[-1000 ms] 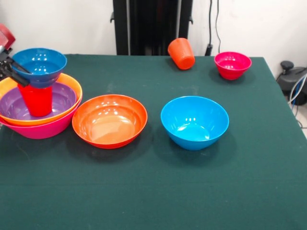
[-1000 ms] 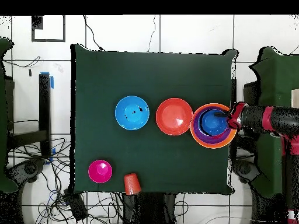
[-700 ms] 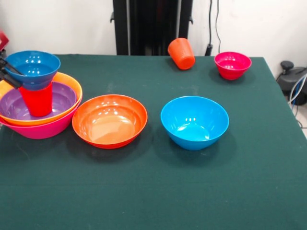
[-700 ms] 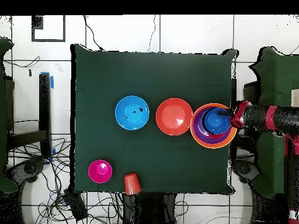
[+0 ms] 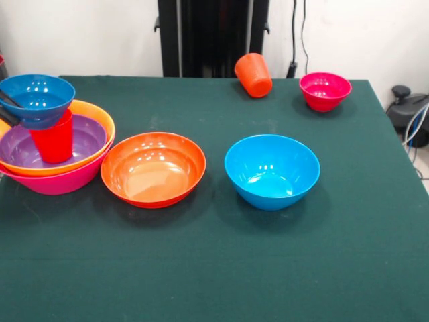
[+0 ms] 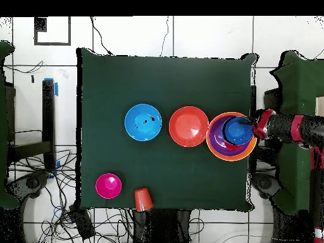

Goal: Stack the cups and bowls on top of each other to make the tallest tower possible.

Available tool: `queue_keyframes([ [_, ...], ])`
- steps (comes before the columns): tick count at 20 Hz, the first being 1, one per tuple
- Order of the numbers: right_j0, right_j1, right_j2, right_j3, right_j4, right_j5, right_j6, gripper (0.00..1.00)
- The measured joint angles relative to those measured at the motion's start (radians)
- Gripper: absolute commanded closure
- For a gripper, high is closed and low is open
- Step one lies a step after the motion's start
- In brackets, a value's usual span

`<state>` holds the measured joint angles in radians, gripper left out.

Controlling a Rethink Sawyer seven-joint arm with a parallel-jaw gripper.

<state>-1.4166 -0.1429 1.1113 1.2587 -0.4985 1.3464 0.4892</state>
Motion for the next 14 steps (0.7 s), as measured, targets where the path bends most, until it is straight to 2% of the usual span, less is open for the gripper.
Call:
queue_keyframes([
  [14, -0.044, 0.0, -0.017, 0.005, -0.01, 0.0, 0.0, 1.0],
])
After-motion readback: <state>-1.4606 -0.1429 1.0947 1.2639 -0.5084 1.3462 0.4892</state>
